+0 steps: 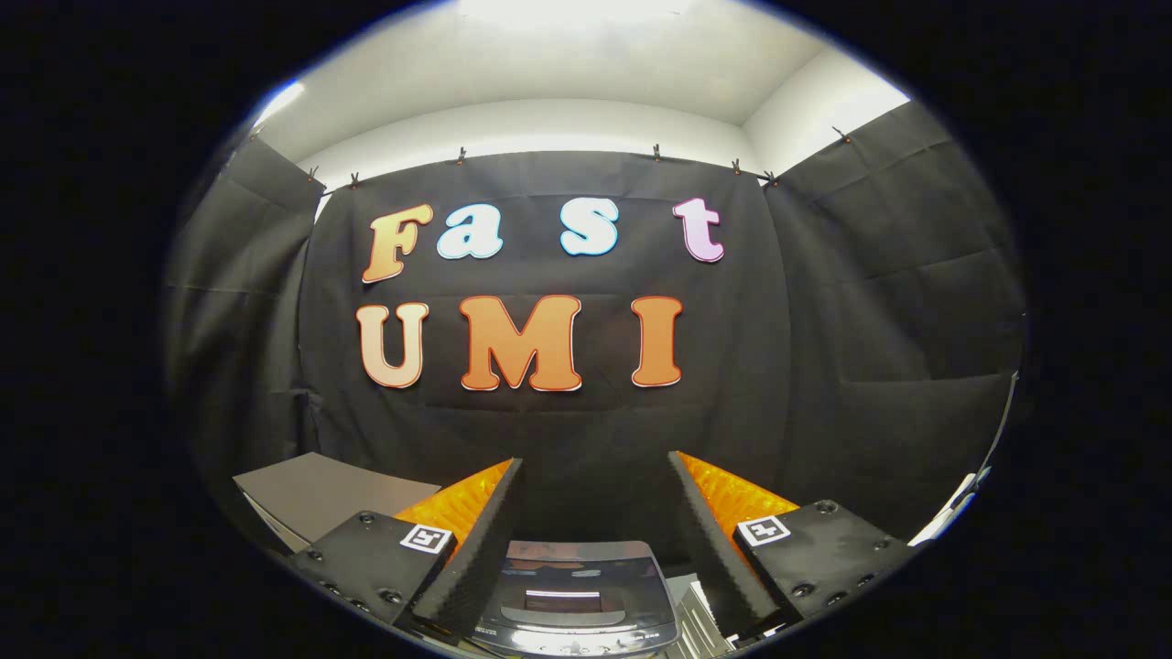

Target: Put the clothes into the washing machine and then close the washing machine lid.

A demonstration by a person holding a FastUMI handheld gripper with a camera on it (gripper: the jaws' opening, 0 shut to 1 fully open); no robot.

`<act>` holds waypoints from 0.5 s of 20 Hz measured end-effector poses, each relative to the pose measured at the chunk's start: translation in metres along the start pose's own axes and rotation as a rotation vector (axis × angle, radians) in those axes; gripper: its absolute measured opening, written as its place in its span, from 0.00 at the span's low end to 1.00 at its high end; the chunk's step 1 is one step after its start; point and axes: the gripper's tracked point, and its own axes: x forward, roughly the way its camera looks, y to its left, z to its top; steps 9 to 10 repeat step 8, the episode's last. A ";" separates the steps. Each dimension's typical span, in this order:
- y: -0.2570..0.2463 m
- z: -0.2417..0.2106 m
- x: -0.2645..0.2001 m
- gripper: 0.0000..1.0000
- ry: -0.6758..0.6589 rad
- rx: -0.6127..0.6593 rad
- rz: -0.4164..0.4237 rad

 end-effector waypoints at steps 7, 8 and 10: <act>0.002 -0.027 0.003 0.98 0.032 0.065 0.008; 0.003 -0.027 0.005 0.98 0.030 0.066 0.009; 0.003 -0.027 0.005 0.98 0.030 0.066 0.009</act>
